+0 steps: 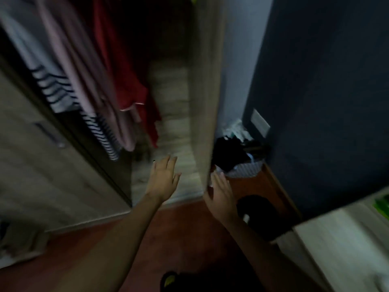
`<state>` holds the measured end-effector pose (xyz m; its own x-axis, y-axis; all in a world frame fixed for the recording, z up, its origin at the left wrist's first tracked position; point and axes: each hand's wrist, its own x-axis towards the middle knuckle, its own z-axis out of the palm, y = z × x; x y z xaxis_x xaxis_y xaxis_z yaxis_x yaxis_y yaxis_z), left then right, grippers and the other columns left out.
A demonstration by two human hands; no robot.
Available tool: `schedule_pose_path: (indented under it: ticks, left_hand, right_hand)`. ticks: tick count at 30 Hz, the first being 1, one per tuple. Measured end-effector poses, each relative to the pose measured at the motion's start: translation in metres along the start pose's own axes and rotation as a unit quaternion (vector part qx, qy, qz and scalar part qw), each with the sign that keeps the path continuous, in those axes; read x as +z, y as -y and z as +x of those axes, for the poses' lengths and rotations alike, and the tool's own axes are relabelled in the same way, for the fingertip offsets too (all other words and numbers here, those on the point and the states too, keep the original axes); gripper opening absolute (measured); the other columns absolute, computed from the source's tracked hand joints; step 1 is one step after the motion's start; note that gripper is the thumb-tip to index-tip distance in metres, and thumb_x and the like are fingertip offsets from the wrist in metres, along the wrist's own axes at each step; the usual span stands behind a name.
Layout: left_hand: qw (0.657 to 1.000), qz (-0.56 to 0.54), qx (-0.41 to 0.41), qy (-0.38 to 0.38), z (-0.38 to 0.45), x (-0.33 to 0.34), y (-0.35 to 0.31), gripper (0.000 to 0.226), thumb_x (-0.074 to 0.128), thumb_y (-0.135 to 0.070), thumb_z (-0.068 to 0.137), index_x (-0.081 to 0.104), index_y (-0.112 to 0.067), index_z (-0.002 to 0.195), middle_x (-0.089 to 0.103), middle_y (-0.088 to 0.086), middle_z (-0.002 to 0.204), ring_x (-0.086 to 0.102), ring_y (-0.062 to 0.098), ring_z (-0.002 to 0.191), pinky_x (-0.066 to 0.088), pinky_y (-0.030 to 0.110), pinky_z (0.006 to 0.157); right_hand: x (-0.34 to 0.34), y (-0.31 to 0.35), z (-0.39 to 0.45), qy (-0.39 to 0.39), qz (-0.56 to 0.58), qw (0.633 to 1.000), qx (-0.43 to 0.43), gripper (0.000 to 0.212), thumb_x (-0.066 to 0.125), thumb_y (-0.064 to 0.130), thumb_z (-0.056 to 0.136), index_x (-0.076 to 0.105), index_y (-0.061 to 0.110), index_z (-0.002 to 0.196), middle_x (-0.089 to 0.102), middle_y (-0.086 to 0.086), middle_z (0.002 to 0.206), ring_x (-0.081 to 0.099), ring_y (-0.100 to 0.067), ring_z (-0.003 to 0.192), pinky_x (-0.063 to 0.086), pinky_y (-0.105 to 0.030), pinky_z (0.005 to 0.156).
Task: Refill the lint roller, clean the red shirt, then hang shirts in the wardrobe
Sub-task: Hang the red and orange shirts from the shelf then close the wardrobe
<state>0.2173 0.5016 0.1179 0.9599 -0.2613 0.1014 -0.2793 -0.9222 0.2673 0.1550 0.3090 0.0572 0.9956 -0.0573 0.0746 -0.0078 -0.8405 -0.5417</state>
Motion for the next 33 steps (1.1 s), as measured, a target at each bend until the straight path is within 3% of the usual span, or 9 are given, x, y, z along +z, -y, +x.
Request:
schedule_pose_path:
  ticks: [3,8,11,14,19,25,33]
  left_hand:
    - [0.998,0.015,-0.026,-0.057,0.01,-0.05,0.052,0.056,0.046,-0.033,0.096,0.032,-0.01,0.146,0.029,0.013,0.153,0.026,0.027,0.142,0.015,0.047,0.117]
    - [0.983,0.066,0.021,-0.172,0.042,-0.158,0.105,0.057,0.039,-0.037,0.091,0.043,-0.007,0.139,0.043,0.018,0.144,0.041,0.032,0.134,0.034,0.054,0.108]
    - [0.962,0.084,0.07,-0.249,0.073,-0.241,0.109,0.055,0.042,-0.035,0.093,0.04,-0.01,0.142,0.038,0.014,0.148,0.035,0.029,0.138,0.031,0.05,0.111]
    - [0.931,0.125,0.116,-0.322,0.105,-0.324,0.102,0.051,0.041,-0.035,0.093,0.046,-0.01,0.137,0.042,0.014,0.145,0.039,0.03,0.136,0.034,0.05,0.11]
    - [0.887,0.175,0.142,-0.402,0.15,-0.437,0.091,0.048,0.043,-0.033,0.093,0.048,-0.01,0.136,0.041,0.015,0.146,0.036,0.029,0.138,0.026,0.046,0.113]
    - [0.856,0.203,0.142,-0.454,0.195,-0.515,0.08,0.05,0.048,-0.032,0.096,0.04,-0.014,0.142,0.029,0.011,0.154,0.024,0.023,0.144,0.013,0.039,0.117]
    - [0.852,0.18,0.098,-0.483,0.249,-0.552,0.075,0.052,0.041,-0.038,0.098,0.031,-0.022,0.146,0.018,0.005,0.158,0.012,0.018,0.146,0.0,0.033,0.115]
  right_hand:
    - [0.003,0.061,0.053,-0.001,-0.004,0.998,-0.057,0.068,0.056,0.029,0.091,0.03,0.003,0.147,0.028,-0.01,0.156,0.014,-0.024,0.148,0.003,-0.028,0.117]
    - [-0.031,0.171,0.139,-0.078,0.035,0.987,-0.137,0.073,0.048,0.036,0.085,0.029,0.005,0.148,0.029,-0.008,0.156,0.015,-0.024,0.148,0.009,-0.033,0.12]
    - [-0.085,0.243,0.187,-0.153,0.05,0.968,-0.194,0.072,0.042,0.043,0.087,0.03,0.006,0.148,0.03,-0.006,0.156,0.014,-0.02,0.147,0.008,-0.03,0.118]
    - [-0.151,0.31,0.23,-0.228,0.03,0.935,-0.271,0.074,0.037,0.046,0.084,0.035,0.005,0.146,0.034,-0.007,0.154,0.019,-0.023,0.146,0.019,-0.043,0.119]
    - [-0.265,0.402,0.274,-0.333,0.002,0.882,-0.333,0.071,0.048,0.037,0.086,0.03,0.007,0.148,0.03,-0.007,0.156,0.018,-0.023,0.147,0.018,-0.044,0.119]
    - [-0.352,0.453,0.309,-0.389,-0.005,0.843,-0.372,0.068,0.054,0.031,0.093,0.023,0.014,0.151,0.022,0.0,0.159,0.009,-0.014,0.148,0.016,-0.036,0.121]
    - [-0.381,0.467,0.362,-0.377,-0.009,0.846,-0.376,0.068,0.051,0.034,0.095,0.018,0.018,0.152,0.017,0.002,0.16,0.007,-0.013,0.148,0.016,-0.038,0.121]
